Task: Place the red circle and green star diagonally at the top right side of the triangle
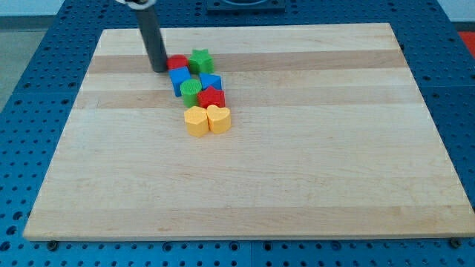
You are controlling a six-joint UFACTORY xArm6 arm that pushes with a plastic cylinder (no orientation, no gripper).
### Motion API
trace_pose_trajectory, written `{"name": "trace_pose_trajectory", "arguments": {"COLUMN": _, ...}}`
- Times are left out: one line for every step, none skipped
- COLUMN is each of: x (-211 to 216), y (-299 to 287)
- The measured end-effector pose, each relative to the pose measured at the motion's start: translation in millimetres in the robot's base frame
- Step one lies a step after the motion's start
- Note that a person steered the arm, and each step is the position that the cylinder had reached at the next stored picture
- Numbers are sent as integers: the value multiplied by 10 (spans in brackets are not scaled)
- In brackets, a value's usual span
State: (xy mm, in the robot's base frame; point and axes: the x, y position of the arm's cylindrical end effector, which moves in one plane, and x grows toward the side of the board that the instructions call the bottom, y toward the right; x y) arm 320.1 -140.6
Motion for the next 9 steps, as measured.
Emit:
{"name": "trace_pose_trajectory", "arguments": {"x": 155, "y": 160}}
{"name": "trace_pose_trajectory", "arguments": {"x": 223, "y": 211}}
{"name": "trace_pose_trajectory", "arguments": {"x": 240, "y": 144}}
{"name": "trace_pose_trajectory", "arguments": {"x": 201, "y": -321}}
{"name": "trace_pose_trajectory", "arguments": {"x": -156, "y": -506}}
{"name": "trace_pose_trajectory", "arguments": {"x": -360, "y": -334}}
{"name": "trace_pose_trajectory", "arguments": {"x": -23, "y": -109}}
{"name": "trace_pose_trajectory", "arguments": {"x": 104, "y": 320}}
{"name": "trace_pose_trajectory", "arguments": {"x": 104, "y": 585}}
